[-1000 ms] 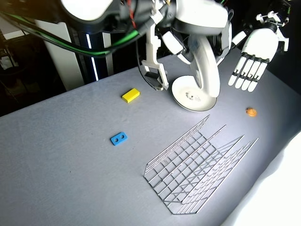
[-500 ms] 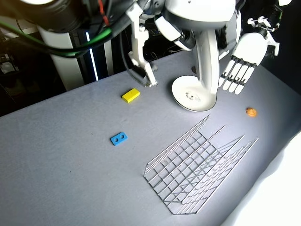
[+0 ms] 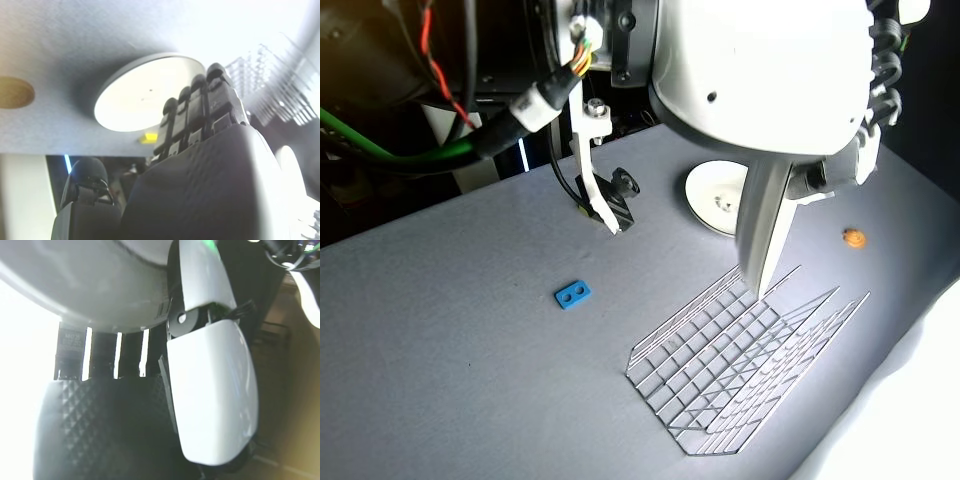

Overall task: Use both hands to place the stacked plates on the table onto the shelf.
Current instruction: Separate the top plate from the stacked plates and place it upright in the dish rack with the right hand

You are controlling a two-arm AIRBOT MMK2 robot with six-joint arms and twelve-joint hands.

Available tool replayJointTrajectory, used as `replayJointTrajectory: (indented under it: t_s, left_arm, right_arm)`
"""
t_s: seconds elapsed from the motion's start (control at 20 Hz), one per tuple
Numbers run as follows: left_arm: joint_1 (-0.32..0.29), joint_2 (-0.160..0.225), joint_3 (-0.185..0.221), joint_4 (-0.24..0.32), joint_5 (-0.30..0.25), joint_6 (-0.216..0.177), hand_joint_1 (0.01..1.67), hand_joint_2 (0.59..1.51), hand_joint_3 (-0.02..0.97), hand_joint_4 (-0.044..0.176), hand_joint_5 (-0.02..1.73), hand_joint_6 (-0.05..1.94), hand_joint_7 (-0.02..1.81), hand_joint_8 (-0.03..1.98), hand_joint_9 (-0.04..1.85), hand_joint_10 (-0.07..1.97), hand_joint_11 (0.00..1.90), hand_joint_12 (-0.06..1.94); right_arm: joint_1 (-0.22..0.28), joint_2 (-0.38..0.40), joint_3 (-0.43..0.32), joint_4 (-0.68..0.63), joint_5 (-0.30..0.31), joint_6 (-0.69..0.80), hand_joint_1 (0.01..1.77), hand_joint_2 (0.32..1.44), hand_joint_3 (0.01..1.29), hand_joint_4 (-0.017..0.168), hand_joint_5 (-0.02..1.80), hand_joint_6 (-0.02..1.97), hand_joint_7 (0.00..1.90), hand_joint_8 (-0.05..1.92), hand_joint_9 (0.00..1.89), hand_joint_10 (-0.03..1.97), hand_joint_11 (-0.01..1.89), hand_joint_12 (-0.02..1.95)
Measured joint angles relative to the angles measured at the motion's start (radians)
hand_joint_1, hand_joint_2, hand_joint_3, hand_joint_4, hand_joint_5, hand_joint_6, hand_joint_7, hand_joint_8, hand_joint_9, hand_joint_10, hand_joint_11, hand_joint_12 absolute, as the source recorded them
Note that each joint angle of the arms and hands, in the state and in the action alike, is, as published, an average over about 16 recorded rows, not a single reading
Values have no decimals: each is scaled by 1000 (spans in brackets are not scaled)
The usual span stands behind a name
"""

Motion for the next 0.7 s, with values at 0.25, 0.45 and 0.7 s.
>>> replayJointTrajectory:
  t_s: [0.25, 0.45, 0.7]
  left_arm:
    - [24, -13, -2, 1, 20, 12, 23, 1187, 19, 6, 17, 19, 17, 8, 20, 4, 18, -6]
    - [37, -21, -1, 1, 33, 22, 23, 1189, 19, 6, 17, 19, 17, 8, 20, 4, 19, -6]
    - [51, -30, 1, 4, 49, 30, 23, 1190, 19, 6, 18, 19, 17, 8, 20, 4, 20, -5]
  right_arm:
    - [17, -10, 26, 1, -83, 37, 1358, 963, 17, -7, 896, 1017, 1022, 873, 1041, 1030, 909, 1014]
    - [20, -20, 41, -35, -127, 49, 1362, 966, 17, -8, 904, 997, 1033, 861, 1044, 1016, 918, 1007]
    - [18, -31, 56, -97, -162, 56, 1366, 970, 16, -8, 903, 981, 1044, 849, 1045, 1000, 925, 997]
